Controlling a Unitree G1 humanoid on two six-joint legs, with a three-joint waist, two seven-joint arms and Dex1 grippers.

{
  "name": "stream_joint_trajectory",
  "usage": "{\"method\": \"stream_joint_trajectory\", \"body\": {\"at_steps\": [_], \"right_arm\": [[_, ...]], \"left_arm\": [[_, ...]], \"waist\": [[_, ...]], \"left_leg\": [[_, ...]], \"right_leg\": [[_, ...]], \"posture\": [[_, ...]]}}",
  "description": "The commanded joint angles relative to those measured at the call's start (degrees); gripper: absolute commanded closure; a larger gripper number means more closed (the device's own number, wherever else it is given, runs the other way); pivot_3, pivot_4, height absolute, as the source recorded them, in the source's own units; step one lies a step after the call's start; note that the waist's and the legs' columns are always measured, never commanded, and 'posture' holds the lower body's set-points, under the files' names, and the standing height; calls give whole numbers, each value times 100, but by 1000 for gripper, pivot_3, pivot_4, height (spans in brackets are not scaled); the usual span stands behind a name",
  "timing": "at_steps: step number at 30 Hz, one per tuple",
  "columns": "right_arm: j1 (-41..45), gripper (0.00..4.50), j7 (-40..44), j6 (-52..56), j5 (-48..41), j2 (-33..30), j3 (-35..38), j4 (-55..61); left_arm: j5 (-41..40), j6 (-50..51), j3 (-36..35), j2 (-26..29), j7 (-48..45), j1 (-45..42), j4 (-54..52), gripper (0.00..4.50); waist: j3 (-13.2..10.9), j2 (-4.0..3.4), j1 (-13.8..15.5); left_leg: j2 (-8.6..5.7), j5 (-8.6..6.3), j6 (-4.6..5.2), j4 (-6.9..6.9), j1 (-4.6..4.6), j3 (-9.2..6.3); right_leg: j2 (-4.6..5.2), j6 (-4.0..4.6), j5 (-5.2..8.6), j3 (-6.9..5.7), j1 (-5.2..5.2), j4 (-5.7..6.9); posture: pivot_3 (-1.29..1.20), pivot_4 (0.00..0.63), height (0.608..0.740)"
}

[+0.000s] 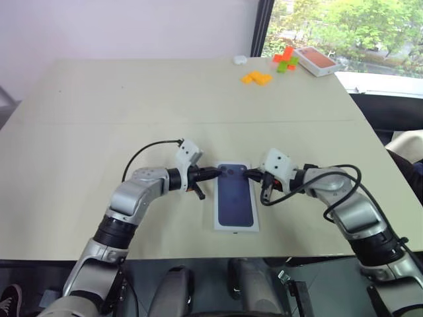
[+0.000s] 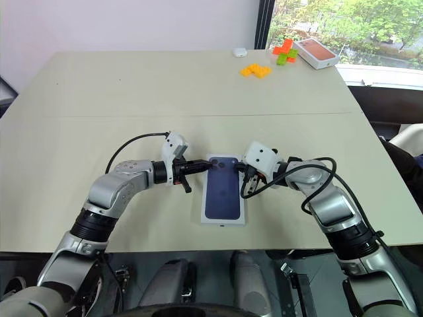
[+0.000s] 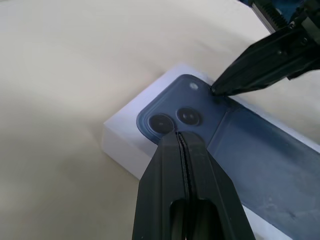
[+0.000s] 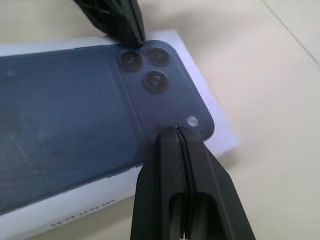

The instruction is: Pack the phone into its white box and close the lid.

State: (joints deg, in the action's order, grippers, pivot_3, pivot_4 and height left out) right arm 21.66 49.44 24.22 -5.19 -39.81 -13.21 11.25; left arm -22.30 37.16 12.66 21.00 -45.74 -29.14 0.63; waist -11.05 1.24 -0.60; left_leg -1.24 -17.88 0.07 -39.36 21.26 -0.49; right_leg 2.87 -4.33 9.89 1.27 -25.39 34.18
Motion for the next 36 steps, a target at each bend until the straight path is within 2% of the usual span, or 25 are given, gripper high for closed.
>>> {"method": "stream_joint_trajectory", "body": {"at_steps": [1,5,8,12,13,16,18,20,23,26,32,36], "right_arm": [[-350,4471,577,174,-374,-297,31,550],[-688,4471,1132,473,-997,-694,268,1194],[-863,4471,1369,756,-1388,-890,410,1502],[-991,4471,1523,932,-1566,-1085,390,1594],[-947,4471,1412,813,-1481,-1024,397,1531],[-361,4471,652,1034,-1606,-404,823,953],[-16,3937,558,1345,-2028,-209,1278,681],[68,3145,663,1260,-2167,-253,1529,603],[-38,1713,913,1085,-2208,-467,1655,648],[-189,52,1266,915,-2250,-793,1829,547],[-225,14,1685,380,-2042,-1301,2011,-79],[-27,14,1620,142,-1864,-1338,1988,-551]], "left_arm": [[-158,198,75,173,-342,241,-393,4500],[-523,508,-18,448,-745,454,-835,4500],[-780,809,74,883,-1230,691,-1230,4500],[-882,794,124,1333,-1699,920,-1482,4500],[-733,550,73,1349,-1653,909,-1395,4500],[-620,323,-654,890,-771,355,-505,4500],[-670,-2,-1140,898,-662,118,-189,3939],[-665,-132,-1445,1152,-754,4,-14,3111],[-815,-399,-1734,1464,-1236,93,117,1747],[-753,-618,-1917,1769,-1518,277,272,106],[-606,-895,-2061,2215,-1774,630,434,42],[-504,-1128,-2158,2359,-1750,822,524,42]], "waist": [[2,2,0],[2,2,-5],[1,3,-35],[1,2,-20],[1,3,-18],[-2,7,-3],[-3,8,-2],[-3,7,-1],[-1,3,-7],[-2,2,3],[-3,5,1],[-3,5,-11]], "left_leg": [[0,0,0,0,-1,-1],[3,-1,1,1,-5,-5],[7,0,1,1,-7,-3],[14,-1,1,2,-11,-1],[13,-1,1,2,-11,-1],[12,0,1,-3,-10,-1],[12,1,0,-19,5,-5],[11,0,1,-17,9,-6],[8,-5,8,10,4,-2],[6,-9,14,20,11,-1],[-11,-9,14,7,9,10],[-7,-6,10,5,-1,16]], "right_leg": [[0,0,0,0,1,0],[-2,-1,1,-2,5,-1],[-8,1,3,-1,5,0],[-15,18,14,-1,4,3],[-16,18,15,-1,4,2],[-14,17,14,-1,7,-1],[-15,10,5,-3,-1,5],[-14,-4,-5,-4,-5,4],[-7,-4,-5,-6,-10,-1],[-1,-4,-4,-8,-15,-7],[25,-5,-3,-8,-5,-18],[20,11,7,-4,-2,-10]], "posture": [[0,150,740],[0,150,740],[0,150,740],[0,150,740],[0,150,740],[0,150,740],[0,150,740],[0,150,740],[0,150,740],[0,150,740],[0,150,740],[0,150,740]]}}
